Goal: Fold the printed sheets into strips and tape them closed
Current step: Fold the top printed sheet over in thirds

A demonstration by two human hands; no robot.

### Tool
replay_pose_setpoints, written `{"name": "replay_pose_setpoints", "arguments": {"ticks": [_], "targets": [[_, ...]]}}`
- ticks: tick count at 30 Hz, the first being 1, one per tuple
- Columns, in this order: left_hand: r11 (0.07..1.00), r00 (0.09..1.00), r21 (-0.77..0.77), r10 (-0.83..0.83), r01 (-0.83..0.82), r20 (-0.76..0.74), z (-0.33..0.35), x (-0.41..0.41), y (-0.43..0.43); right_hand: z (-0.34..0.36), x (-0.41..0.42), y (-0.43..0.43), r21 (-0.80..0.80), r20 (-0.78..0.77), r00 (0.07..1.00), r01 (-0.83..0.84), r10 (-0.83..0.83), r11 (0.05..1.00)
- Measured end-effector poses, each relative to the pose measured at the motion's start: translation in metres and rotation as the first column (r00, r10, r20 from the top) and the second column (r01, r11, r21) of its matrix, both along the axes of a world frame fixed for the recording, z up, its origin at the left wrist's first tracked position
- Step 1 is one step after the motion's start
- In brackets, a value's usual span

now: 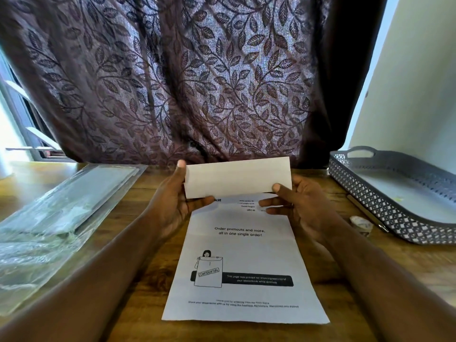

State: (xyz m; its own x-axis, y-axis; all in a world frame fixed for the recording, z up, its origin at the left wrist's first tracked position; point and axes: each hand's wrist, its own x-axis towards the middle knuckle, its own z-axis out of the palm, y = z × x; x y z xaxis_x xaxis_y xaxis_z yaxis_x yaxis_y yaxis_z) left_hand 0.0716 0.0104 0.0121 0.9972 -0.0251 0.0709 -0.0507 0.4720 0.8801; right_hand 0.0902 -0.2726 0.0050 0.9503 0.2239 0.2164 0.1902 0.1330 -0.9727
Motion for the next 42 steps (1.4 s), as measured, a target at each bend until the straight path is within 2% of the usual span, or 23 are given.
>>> {"name": "replay_pose_setpoints", "arguments": {"ticks": [2,5,7,10,12,15,18,22,26,33,42], "targets": [[0.999,0.999,0.035,-0.027,0.026,0.032,-0.002,0.001,0.000,0.000,-0.001,0.001,-0.015,-0.007,0.999,0.031,-0.031,0.999],[0.971,0.993,0.239,-0.035,0.008,0.110,-0.004,0.002,-0.002,0.002,-0.002,0.001,-0.010,-0.009,0.998,0.057,-0.057,0.998],[0.953,0.994,0.302,-0.031,-0.003,0.106,-0.005,0.002,-0.004,0.004,-0.003,0.001,0.013,-0.015,0.998,0.063,-0.063,0.998],[0.965,0.993,0.258,0.006,-0.038,0.122,-0.004,-0.002,-0.010,0.007,-0.007,0.004,0.100,-0.036,0.998,0.056,-0.052,0.993],[0.975,0.991,0.213,0.032,-0.060,0.132,-0.001,-0.006,-0.018,0.009,-0.011,0.010,0.136,-0.026,0.999,-0.019,0.022,0.991],[0.983,0.989,0.184,-0.019,-0.008,0.146,0.000,-0.014,-0.036,0.008,-0.019,0.029,0.094,-0.011,0.991,-0.131,0.133,0.987],[0.980,0.982,0.183,-0.105,0.076,0.157,-0.003,-0.023,-0.055,0.002,-0.028,0.047,0.005,-0.023,0.988,-0.155,0.155,0.988],[0.982,0.983,0.179,-0.089,0.060,0.161,-0.006,-0.026,-0.063,-0.001,-0.033,0.052,0.000,-0.028,0.988,-0.151,0.151,0.989],[0.987,0.986,0.146,-0.087,0.066,0.141,-0.005,-0.025,-0.061,0.003,-0.029,0.047,0.115,-0.067,0.983,-0.159,0.168,0.980],[0.988,0.986,0.130,-0.096,0.078,0.134,0.002,-0.020,-0.050,0.012,-0.017,0.028,0.369,-0.157,0.985,-0.012,0.075,0.929],[0.990,0.990,0.121,-0.088,0.074,0.112,0.005,-0.018,-0.040,0.012,-0.007,0.010,0.480,-0.162,0.984,0.012,0.075,0.877]]}}
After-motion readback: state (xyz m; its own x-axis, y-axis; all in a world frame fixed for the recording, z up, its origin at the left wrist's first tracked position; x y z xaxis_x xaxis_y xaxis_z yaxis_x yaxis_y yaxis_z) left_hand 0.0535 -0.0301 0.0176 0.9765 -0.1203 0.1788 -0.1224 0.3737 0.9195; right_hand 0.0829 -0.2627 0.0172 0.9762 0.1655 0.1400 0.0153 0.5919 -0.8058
